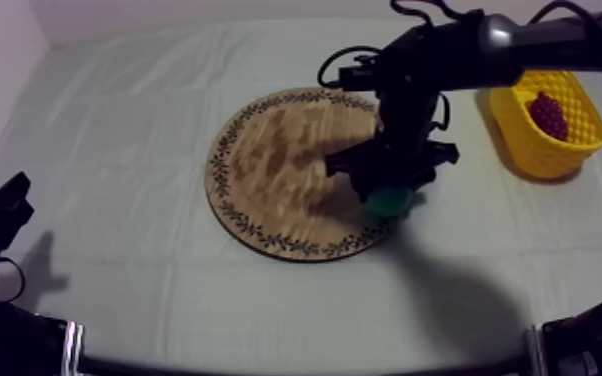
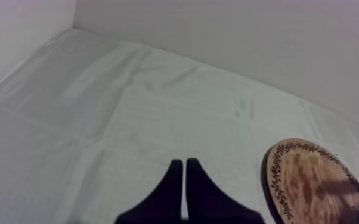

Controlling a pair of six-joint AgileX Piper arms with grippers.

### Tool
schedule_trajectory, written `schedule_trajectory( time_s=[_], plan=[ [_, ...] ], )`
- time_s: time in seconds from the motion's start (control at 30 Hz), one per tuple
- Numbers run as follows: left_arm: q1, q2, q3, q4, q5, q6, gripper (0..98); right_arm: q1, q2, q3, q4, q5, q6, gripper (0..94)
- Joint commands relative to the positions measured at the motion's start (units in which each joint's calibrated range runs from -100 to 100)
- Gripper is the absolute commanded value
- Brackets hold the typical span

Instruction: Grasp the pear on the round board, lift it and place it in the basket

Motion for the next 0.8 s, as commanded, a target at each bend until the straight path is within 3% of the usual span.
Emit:
schedule_trajectory(
  time_s=[0.0, 0.17, 0.37, 0.57, 0.77],
  plan=[
    [0.0, 0.0, 0.0, 0.02, 0.0, 0.0, 0.1, 0.7, -3.3, 0.4, 0.5, 1.4, 0.9, 24.6],
    [0.0, 0.0, 0.0, 0.02, 0.0, 0.0, 0.1, 5.0, -11.9, -1.0, 2.0, 4.7, 5.2, 26.0],
    [0.0, 0.0, 0.0, 0.02, 0.0, 0.0, 0.1, 14.4, -22.0, -4.4, 4.9, 5.4, 13.8, 27.7],
    [0.0, 0.0, 0.0, 0.02, 0.0, 0.0, 0.1, 24.2, -28.0, -5.9, 7.3, 2.3, 21.8, 29.5],
    [0.0, 0.0, 0.0, 0.02, 0.0, 0.0, 0.1, 32.2, -30.3, -4.9, 8.8, -4.1, 27.2, 30.7]
  ],
)
